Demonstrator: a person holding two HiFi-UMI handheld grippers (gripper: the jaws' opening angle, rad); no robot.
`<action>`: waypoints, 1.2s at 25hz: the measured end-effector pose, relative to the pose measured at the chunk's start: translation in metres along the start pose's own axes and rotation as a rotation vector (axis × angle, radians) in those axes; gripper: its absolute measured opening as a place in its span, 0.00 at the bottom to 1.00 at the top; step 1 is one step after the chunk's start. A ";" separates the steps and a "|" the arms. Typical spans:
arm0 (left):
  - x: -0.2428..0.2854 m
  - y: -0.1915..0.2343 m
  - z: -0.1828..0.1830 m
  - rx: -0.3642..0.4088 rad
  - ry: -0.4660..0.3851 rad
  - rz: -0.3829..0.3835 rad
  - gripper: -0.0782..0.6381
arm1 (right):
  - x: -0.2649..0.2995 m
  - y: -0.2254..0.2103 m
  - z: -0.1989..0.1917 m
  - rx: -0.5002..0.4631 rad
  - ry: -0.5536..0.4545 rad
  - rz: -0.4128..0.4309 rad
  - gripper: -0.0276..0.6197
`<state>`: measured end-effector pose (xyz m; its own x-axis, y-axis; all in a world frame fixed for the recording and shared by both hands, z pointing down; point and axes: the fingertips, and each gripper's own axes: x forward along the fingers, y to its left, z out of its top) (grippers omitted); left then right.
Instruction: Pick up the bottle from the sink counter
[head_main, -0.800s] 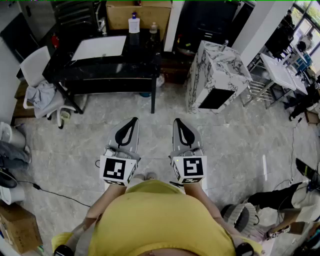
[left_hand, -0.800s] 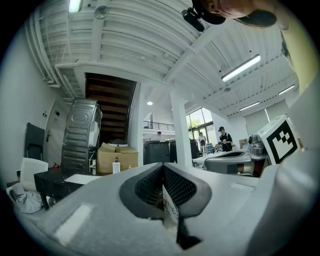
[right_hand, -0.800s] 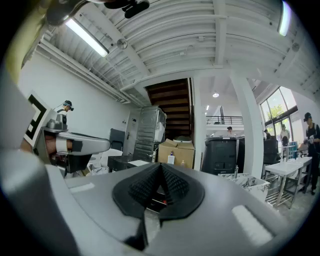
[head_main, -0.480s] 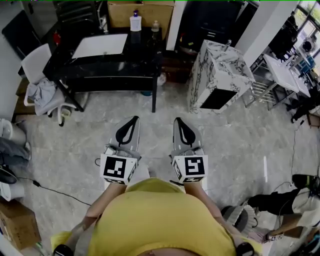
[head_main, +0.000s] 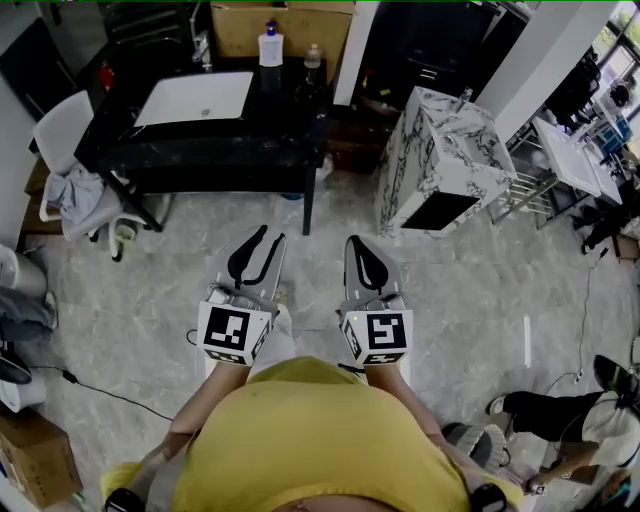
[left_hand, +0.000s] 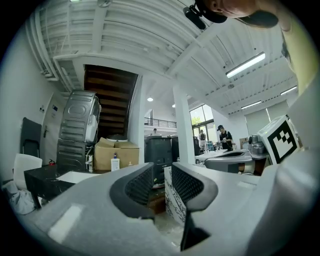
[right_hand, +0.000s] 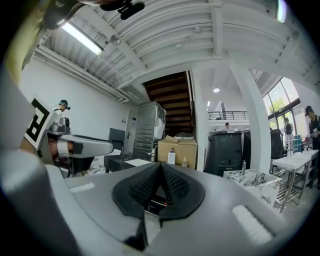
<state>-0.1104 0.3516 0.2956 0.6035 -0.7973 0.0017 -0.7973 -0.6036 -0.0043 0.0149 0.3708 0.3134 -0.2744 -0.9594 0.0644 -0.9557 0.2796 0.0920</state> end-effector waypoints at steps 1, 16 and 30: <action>0.010 0.009 -0.002 -0.002 0.002 -0.004 0.28 | 0.013 -0.002 -0.001 0.001 0.002 -0.001 0.04; 0.178 0.141 -0.014 -0.020 0.029 -0.078 0.33 | 0.214 -0.054 -0.015 0.013 0.041 -0.053 0.04; 0.261 0.193 -0.033 -0.055 0.054 -0.162 0.33 | 0.299 -0.096 -0.021 0.025 0.070 -0.158 0.04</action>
<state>-0.1069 0.0267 0.3282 0.7245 -0.6874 0.0513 -0.6893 -0.7224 0.0549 0.0268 0.0581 0.3448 -0.1128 -0.9863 0.1207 -0.9890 0.1232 0.0822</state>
